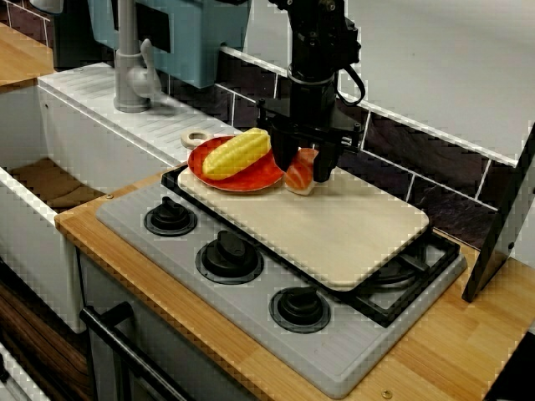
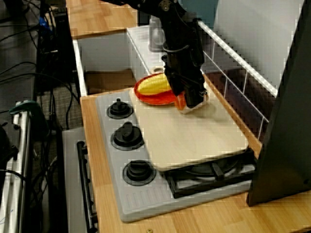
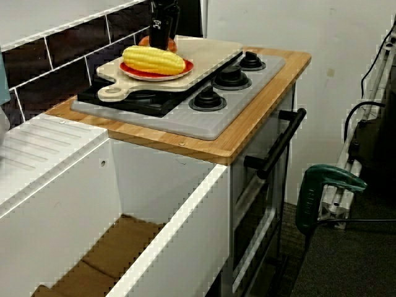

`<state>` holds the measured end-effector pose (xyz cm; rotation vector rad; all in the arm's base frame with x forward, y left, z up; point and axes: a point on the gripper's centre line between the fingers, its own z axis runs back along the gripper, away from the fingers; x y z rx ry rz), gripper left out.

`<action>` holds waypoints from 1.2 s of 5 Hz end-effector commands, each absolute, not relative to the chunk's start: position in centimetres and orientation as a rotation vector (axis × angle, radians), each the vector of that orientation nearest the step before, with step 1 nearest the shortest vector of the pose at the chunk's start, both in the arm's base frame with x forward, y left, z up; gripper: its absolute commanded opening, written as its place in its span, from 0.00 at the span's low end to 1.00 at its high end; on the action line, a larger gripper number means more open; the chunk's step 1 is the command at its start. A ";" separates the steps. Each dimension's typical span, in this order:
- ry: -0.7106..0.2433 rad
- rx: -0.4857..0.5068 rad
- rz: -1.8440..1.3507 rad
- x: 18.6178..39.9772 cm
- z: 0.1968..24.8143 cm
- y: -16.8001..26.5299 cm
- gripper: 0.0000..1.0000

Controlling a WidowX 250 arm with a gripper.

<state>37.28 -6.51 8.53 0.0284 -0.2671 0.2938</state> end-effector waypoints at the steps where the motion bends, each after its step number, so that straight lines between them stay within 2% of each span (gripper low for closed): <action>1: -0.378 -0.022 0.185 37.8 13.2 -8.7 0.00; 4: -0.413 -0.057 -0.046 37.3 16.0 -13.0 0.00; 6: -0.381 -0.022 -0.120 36.5 14.3 -15.2 0.00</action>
